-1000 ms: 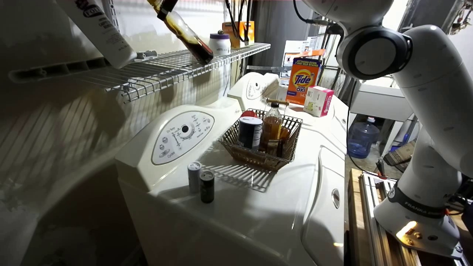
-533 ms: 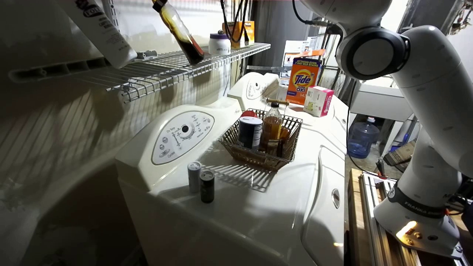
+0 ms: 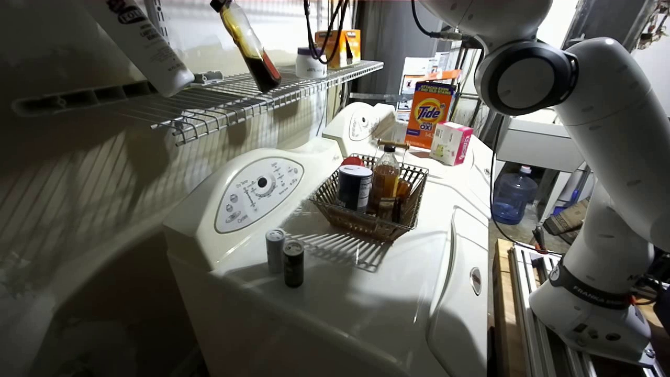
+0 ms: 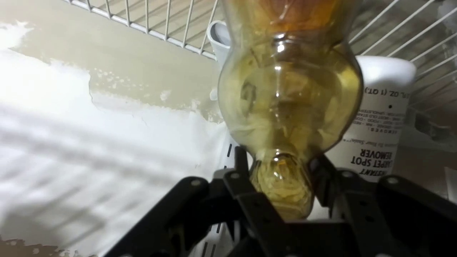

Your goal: Put the bottle lying down upright

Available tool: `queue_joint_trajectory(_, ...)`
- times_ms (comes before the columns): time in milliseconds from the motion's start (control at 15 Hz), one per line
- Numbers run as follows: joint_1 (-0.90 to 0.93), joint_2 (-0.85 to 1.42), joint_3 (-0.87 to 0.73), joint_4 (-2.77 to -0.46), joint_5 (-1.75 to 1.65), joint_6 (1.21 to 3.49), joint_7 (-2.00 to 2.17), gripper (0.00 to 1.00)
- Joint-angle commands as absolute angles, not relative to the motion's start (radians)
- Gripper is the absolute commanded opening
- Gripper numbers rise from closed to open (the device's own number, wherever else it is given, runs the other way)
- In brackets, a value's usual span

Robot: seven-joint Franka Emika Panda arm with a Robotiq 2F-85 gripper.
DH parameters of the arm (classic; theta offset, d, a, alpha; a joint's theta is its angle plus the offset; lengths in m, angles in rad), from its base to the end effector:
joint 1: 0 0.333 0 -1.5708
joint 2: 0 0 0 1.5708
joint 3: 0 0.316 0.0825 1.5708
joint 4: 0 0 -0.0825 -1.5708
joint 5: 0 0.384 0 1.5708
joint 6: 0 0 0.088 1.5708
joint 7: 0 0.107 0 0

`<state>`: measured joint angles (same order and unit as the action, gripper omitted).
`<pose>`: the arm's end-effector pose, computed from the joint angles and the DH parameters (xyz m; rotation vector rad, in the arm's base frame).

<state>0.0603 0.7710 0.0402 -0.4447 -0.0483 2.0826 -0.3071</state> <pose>0.7473 0.0537 0.7110 2.7003 0.5297 1.2625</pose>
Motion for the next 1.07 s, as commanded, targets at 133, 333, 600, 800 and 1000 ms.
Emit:
queue_joint_trajectory(133,0.063,0.743,0.038,-0.452,-0.030,2.079,-0.205,0.19)
queue_joint_trajectory(333,0.059,0.748,0.046,-0.456,-0.019,2.076,-0.185,0.19)
queue_joint_trajectory(600,0.058,0.751,0.057,-0.452,-0.015,2.092,-0.220,0.19)
queue_joint_trajectory(800,0.057,0.730,0.066,-0.468,-0.023,2.030,-0.305,0.19)
queue_joint_trajectory(1000,0.064,0.711,0.059,-0.483,-0.042,1.967,-0.355,0.19)
